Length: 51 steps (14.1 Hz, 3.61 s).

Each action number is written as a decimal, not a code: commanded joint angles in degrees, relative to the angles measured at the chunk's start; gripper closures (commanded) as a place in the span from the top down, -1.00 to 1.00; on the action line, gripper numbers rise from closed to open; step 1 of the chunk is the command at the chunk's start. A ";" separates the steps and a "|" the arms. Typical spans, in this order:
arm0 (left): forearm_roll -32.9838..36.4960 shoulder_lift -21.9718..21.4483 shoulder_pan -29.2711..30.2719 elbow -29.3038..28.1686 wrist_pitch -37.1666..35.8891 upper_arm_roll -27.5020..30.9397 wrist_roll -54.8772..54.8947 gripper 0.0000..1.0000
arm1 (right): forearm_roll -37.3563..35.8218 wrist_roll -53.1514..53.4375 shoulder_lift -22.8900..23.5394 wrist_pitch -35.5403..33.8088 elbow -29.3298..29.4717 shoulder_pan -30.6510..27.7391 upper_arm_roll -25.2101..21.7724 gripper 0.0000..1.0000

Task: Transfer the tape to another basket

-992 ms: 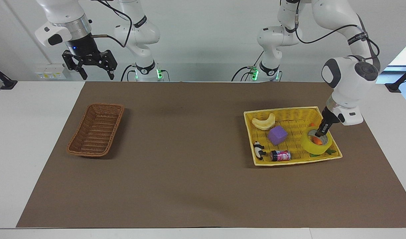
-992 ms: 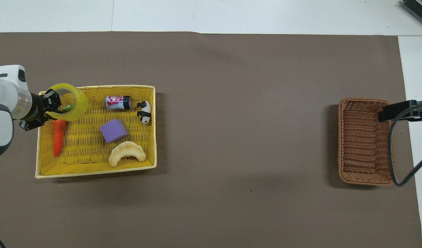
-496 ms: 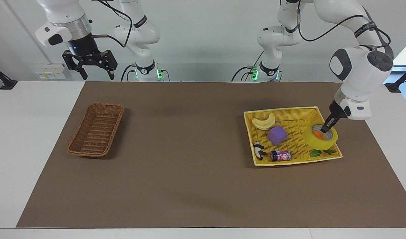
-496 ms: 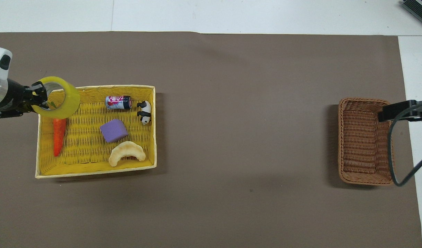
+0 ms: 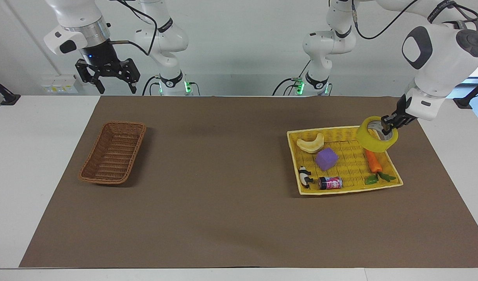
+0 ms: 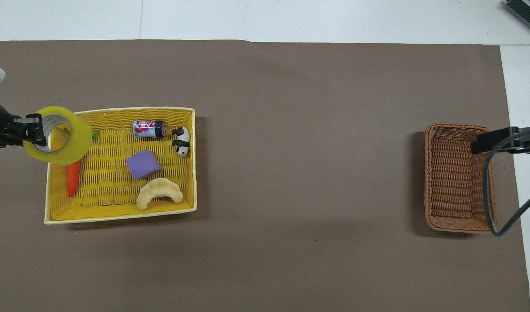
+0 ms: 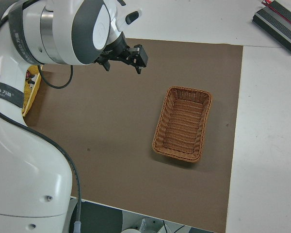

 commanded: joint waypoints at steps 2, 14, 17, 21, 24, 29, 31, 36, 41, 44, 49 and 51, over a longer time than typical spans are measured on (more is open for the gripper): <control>-0.93 -0.63 -0.85 0.84 -2.77 -4.27 1.57 -1.00 | 1.68 -1.48 0.28 7.87 -6.83 3.54 0.22 1.00; -14.56 -8.19 -20.43 -8.64 1.69 -6.84 -6.94 -1.00 | 27.86 34.63 6.96 14.29 -7.10 11.90 0.13 1.00; -17.80 -8.46 -25.00 -10.67 4.51 -6.84 -9.07 -1.00 | 33.48 35.08 8.37 15.08 -7.19 11.73 0.13 1.00; -21.23 -7.67 -28.88 -11.46 11.45 -6.84 -9.07 -1.00 | 33.94 30.72 8.90 13.95 -7.10 11.38 0.13 1.00; -23.78 -6.88 -30.02 -11.64 14.71 -6.84 -9.16 -1.00 | 35.86 17.02 7.50 8.51 -8.86 9.72 0.13 1.00; -24.84 -6.52 -30.03 -11.82 16.64 -6.84 -13.28 -1.00 | 42.63 7.40 1.09 7.78 -17.28 8.13 0.05 1.00; -25.45 -6.44 -30.20 -11.82 17.87 -6.84 -15.47 -1.00 | 45.01 7.48 -1.02 10.93 -20.62 9.09 0.05 1.00; -25.81 -6.44 -30.99 -11.82 18.67 -6.84 -18.46 -1.00 | 49.41 8.19 -2.44 13.67 -22.75 11.28 0.13 1.00; -25.81 -6.44 -30.99 -11.82 18.67 -6.84 -19.35 -1.00 | 48.80 7.75 -4.99 17.63 -26.97 13.57 0.13 1.00; -26.16 -6.44 -30.99 -11.82 18.58 -6.84 -19.35 -1.00 | 48.10 8.62 -4.99 17.80 -26.97 13.66 0.13 0.67; -26.07 -6.52 -30.99 -11.82 18.23 -6.84 -19.35 -1.00 | 45.99 13.80 -4.90 17.54 -26.70 13.75 0.22 -1.00; -26.07 -6.44 -30.91 -11.82 18.41 -6.76 -19.26 -0.85 | 45.11 14.87 -4.46 17.54 -26.18 13.75 0.22 -1.00</control>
